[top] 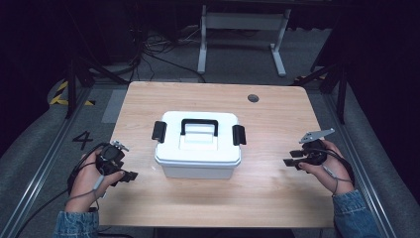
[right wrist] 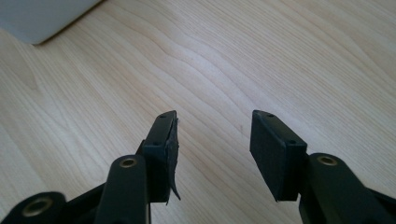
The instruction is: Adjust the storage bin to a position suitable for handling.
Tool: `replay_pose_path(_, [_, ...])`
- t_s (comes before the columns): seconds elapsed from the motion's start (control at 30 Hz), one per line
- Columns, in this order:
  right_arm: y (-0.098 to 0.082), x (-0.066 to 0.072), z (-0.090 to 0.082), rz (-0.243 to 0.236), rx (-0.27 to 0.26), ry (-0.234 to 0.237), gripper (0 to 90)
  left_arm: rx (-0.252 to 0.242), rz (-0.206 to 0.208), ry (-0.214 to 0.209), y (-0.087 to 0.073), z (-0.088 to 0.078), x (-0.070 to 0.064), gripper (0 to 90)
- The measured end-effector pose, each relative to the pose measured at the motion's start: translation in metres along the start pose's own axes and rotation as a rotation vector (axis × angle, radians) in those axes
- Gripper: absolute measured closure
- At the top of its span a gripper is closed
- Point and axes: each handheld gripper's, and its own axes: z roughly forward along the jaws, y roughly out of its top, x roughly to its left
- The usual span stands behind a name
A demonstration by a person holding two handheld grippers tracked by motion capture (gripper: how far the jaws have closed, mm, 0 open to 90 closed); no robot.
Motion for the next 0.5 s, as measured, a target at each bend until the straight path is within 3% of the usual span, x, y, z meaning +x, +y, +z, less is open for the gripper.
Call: replay_pose_path(0.5, [0.046,0.011,-0.017,-0.067,-0.041,0.080,51.8,-0.025,0.010,0.003,0.000,-0.009,-0.004,29.5])
